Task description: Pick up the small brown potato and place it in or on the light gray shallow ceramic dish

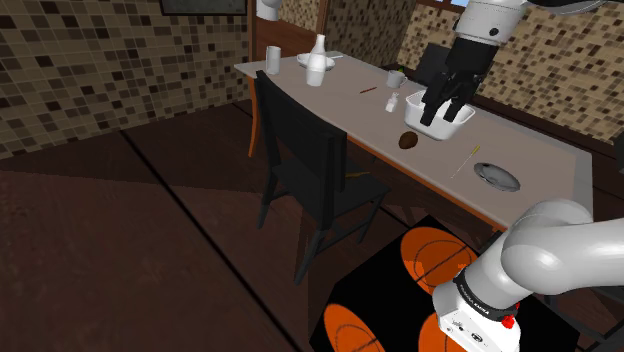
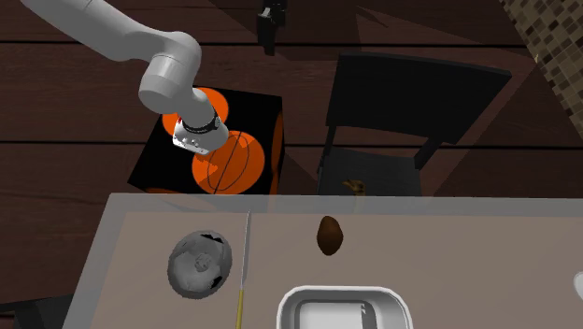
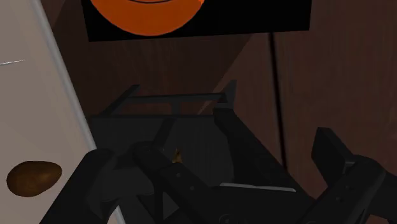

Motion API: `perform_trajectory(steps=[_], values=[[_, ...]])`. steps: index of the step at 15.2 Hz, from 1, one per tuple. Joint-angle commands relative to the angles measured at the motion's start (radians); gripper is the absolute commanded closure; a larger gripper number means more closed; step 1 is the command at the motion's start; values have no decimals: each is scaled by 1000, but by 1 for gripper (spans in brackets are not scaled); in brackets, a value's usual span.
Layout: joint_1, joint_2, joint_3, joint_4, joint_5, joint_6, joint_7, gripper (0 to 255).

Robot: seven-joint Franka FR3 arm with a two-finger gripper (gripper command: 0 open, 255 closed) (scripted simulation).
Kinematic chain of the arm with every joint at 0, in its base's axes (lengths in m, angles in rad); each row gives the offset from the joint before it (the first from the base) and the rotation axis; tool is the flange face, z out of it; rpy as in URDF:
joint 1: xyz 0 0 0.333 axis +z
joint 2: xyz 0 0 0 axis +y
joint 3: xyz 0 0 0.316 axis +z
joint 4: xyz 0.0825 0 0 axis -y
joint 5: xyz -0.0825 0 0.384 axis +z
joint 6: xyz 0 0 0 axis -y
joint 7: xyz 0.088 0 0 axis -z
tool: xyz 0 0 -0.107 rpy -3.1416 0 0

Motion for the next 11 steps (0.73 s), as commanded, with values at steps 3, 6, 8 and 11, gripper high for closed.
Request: perform_trajectory(steps=[3, 6, 8, 11], values=[[-26, 34, 11, -25, -10, 72, 45, 0], [-65, 92, 26, -54, -28, 178, 113, 0], [-93, 136, 35, -68, -42, 247, 160, 0], [-135, 206, 46, -80, -67, 346, 232, 0]])
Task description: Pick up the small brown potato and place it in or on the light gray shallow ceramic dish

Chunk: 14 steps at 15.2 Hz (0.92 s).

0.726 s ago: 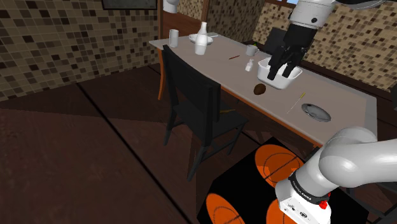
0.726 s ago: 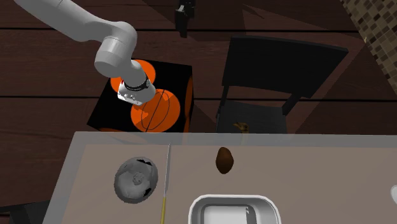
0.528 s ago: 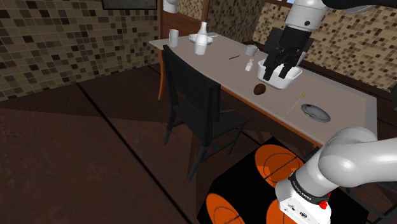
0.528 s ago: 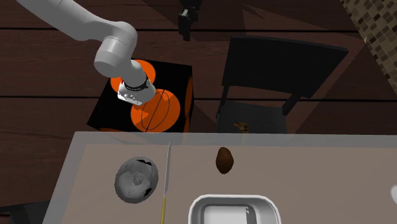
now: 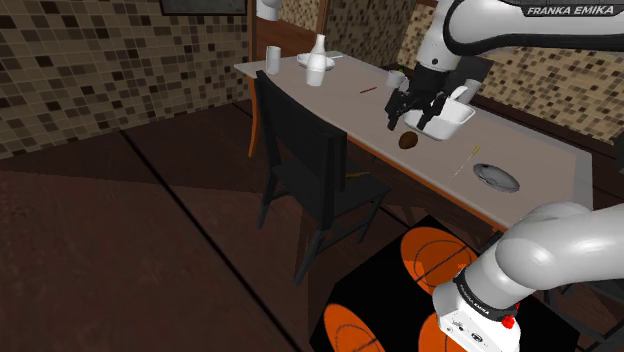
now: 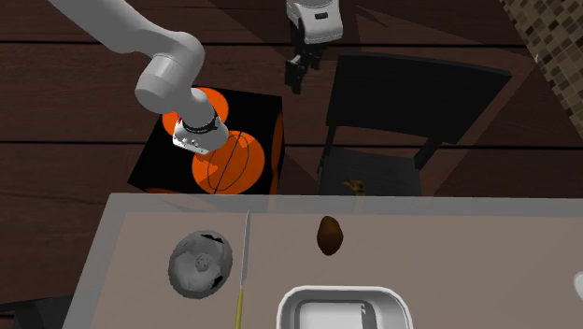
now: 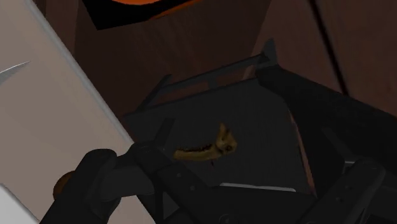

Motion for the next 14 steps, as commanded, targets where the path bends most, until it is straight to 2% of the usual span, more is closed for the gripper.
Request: perform_trajectory(steps=[1, 8, 14], values=[[-32, 47, 1, -9, -22, 69, 45, 0], [-132, 228, 12, 5, -103, 269, 231, 0], [-216, 385, 5, 48, -195, 405, 405, 0]])
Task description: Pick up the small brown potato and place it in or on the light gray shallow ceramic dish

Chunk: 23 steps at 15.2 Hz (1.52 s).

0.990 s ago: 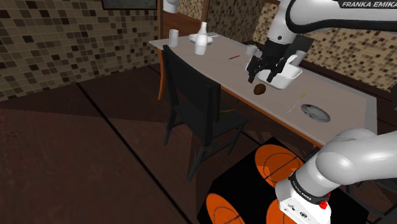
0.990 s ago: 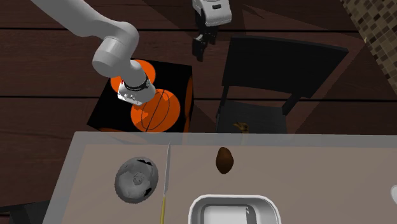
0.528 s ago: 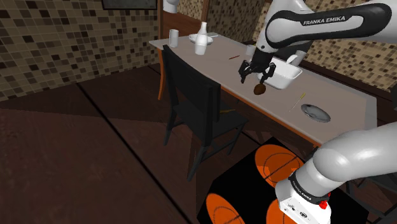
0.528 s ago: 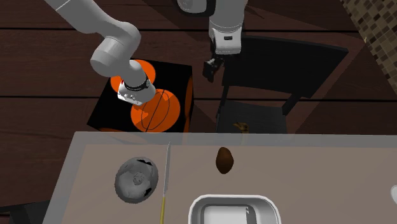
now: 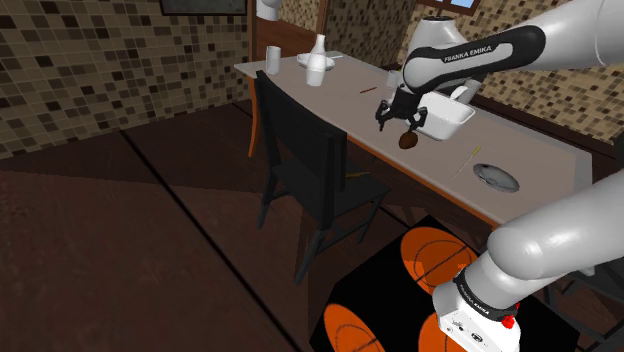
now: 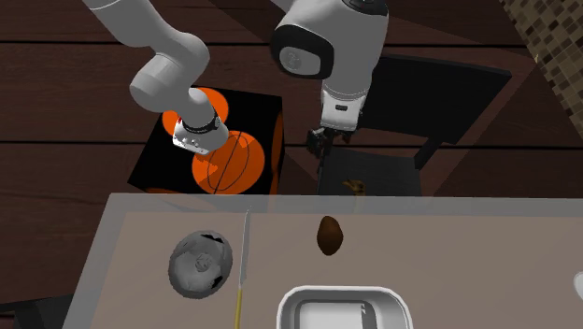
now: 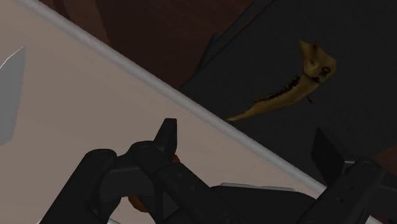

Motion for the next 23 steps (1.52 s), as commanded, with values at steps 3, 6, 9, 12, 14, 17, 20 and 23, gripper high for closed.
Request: perform_trajectory(steps=[3, 6, 9, 12, 14, 17, 20, 23], values=[[-52, 106, -13, 42, -68, 78, 125, 0], [-85, 179, -31, 76, -120, 124, 217, 0], [-114, 249, -55, 114, -171, 163, 307, 0], [-138, 315, -84, 153, -217, 196, 396, 0], [-150, 350, -103, 176, -240, 211, 443, 0], [-155, 379, -109, 171, -251, 246, 450, 0], [-159, 409, -115, 168, -261, 280, 457, 0], [-161, 426, -118, 168, -267, 297, 460, 0]])
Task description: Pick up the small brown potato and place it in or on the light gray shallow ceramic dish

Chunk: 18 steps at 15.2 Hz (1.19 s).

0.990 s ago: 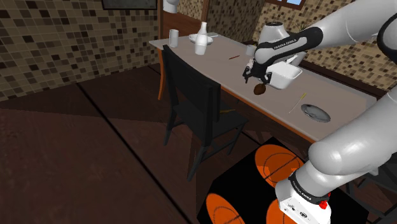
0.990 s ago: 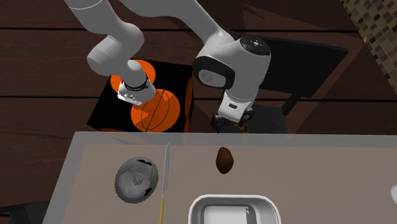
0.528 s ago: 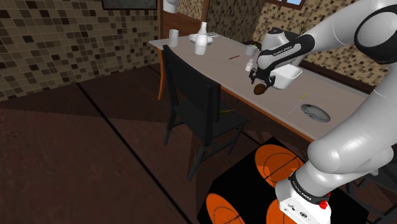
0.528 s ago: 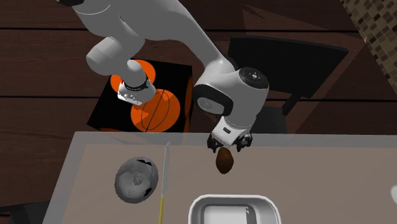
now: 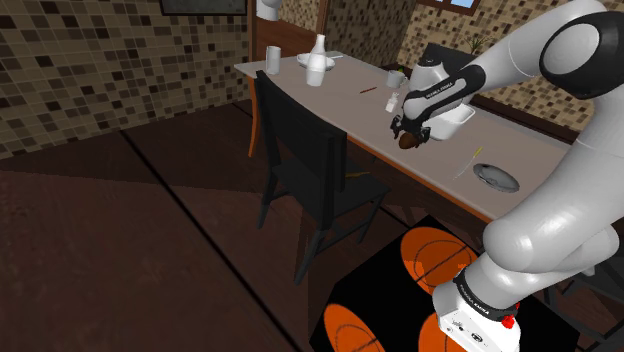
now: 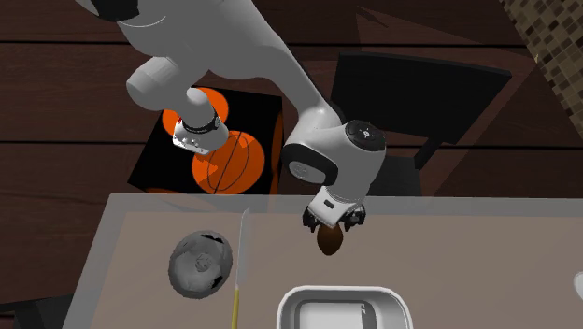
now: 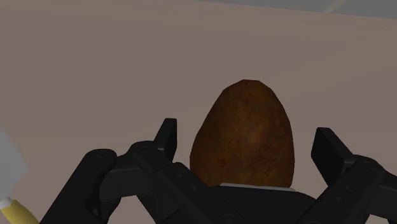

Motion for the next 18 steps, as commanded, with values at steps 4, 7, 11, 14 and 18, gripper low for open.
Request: perform_trajectory(steps=[4, 7, 11, 14, 18], values=[[-1, 5, -1, 1, -1, 5, 0, 0], [-1, 5, -1, 1, -1, 5, 0, 255], [-1, 5, -1, 1, -1, 5, 0, 255], [-1, 5, -1, 1, -1, 5, 0, 255], [-1, -13, 1, 7, 8, -18, -11, 255]])
